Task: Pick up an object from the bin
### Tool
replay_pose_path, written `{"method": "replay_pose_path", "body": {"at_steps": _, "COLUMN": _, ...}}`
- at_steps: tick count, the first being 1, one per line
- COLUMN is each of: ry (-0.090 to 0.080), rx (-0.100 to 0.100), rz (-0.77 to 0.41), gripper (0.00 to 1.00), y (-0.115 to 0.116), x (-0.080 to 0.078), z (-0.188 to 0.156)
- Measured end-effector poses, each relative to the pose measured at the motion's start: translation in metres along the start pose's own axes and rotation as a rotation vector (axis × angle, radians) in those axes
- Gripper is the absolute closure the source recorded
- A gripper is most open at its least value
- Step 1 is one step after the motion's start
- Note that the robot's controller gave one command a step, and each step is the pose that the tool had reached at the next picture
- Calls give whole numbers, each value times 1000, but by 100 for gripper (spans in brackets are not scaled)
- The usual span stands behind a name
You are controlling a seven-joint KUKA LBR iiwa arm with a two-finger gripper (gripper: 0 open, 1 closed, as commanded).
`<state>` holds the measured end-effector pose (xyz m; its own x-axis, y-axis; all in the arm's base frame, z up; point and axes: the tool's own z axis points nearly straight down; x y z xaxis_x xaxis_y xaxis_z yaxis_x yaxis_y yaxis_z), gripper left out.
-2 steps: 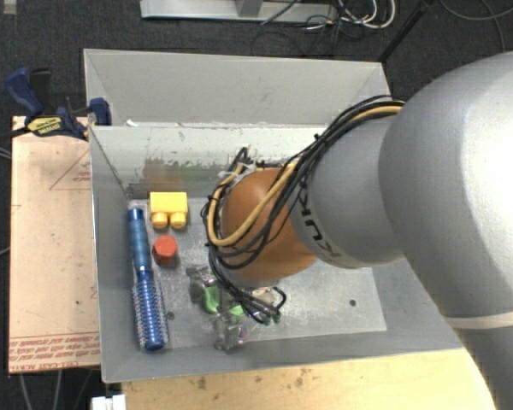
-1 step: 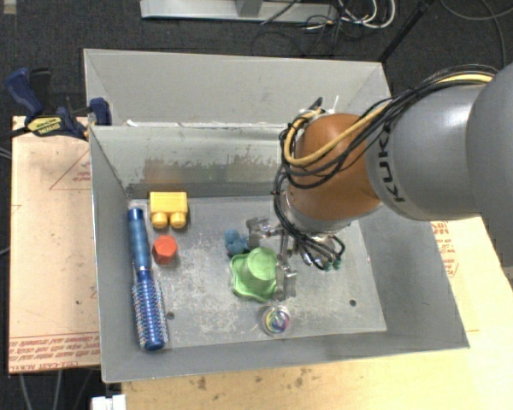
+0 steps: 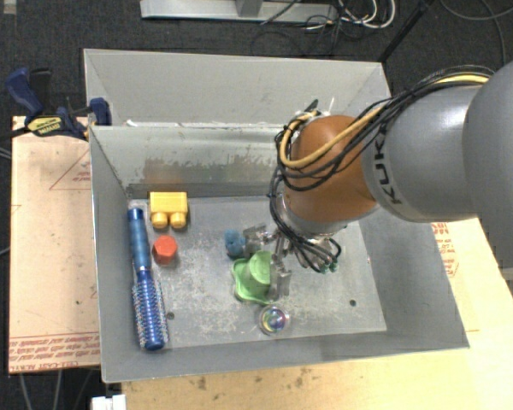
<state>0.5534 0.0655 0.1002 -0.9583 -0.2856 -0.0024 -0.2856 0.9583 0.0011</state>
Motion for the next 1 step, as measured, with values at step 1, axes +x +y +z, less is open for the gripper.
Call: {"method": "replay_pose_path", "body": {"at_steps": 1, "ry": 1, "rx": 0, "rz": 46, "gripper": 100, "y": 2, "x": -6, "z": 3}}
